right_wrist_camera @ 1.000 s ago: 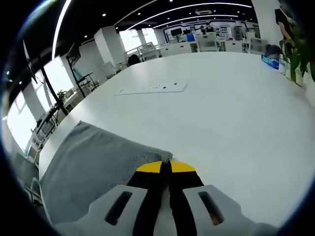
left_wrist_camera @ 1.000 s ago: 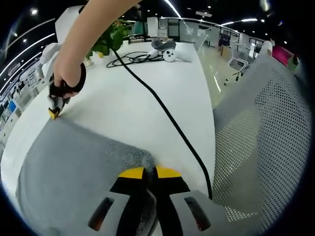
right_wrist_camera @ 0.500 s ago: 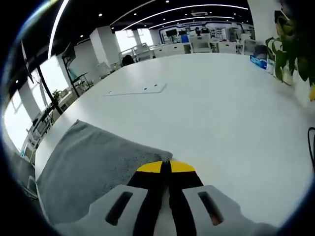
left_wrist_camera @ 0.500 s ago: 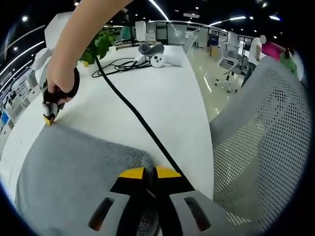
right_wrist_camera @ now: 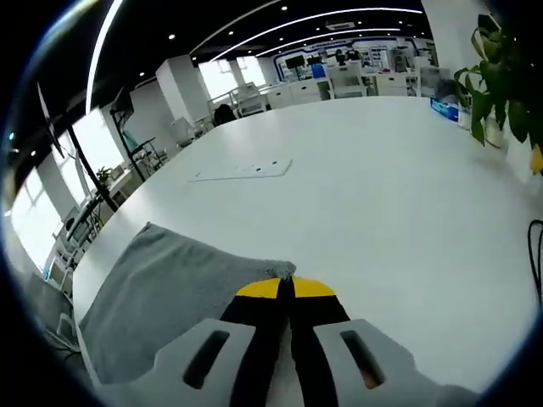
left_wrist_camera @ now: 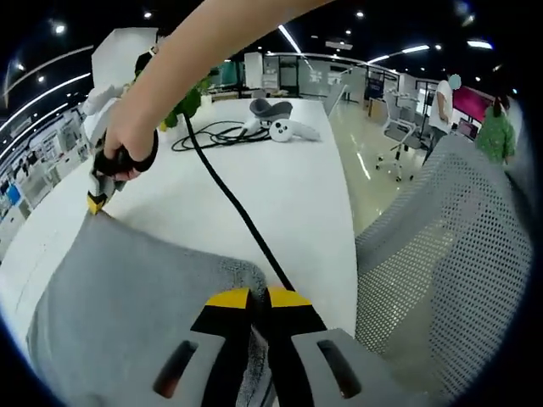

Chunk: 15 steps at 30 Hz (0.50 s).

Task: Fold the towel on the table until its edges align and the towel forms a compact rectangular stack.

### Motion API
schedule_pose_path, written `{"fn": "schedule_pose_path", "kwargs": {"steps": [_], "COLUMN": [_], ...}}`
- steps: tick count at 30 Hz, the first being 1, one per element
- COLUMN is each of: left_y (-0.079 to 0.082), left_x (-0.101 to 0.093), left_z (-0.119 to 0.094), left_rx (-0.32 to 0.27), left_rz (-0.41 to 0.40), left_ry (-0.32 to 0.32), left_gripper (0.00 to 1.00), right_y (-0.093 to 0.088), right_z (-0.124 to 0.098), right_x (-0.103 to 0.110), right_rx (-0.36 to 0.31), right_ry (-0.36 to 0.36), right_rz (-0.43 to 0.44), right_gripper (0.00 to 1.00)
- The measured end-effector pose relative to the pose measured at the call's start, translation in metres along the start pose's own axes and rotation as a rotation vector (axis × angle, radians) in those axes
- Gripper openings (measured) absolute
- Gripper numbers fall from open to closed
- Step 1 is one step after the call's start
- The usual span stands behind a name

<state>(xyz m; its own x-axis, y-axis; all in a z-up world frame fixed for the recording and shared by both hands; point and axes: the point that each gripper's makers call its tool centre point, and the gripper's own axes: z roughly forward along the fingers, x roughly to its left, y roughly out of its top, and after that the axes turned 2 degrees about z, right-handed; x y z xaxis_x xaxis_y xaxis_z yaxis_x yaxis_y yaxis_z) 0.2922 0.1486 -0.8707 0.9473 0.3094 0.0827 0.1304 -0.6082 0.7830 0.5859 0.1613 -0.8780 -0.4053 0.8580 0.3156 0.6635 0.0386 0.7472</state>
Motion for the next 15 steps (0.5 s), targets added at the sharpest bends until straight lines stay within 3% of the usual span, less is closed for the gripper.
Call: {"fn": "schedule_pose_path", "kwargs": {"steps": [4, 15], "left_y": [0.006, 0.023], "left_x": [0.004, 0.014], "left_z": [-0.013, -0.053], "left_rx": [-0.021, -0.117], "left_rz": [-0.016, -0.091], "left_ry": [0.027, 0.09], "left_gripper": [0.05, 0.05], "right_y": [0.011, 0.039], "right_z": [-0.009, -0.032], "right_x": [0.01, 0.037], "right_rx": [-0.019, -0.054], "right_ry": [0.011, 0.043], "right_rz": [0.028, 0.004], "right_gripper": [0.0, 0.0]}}
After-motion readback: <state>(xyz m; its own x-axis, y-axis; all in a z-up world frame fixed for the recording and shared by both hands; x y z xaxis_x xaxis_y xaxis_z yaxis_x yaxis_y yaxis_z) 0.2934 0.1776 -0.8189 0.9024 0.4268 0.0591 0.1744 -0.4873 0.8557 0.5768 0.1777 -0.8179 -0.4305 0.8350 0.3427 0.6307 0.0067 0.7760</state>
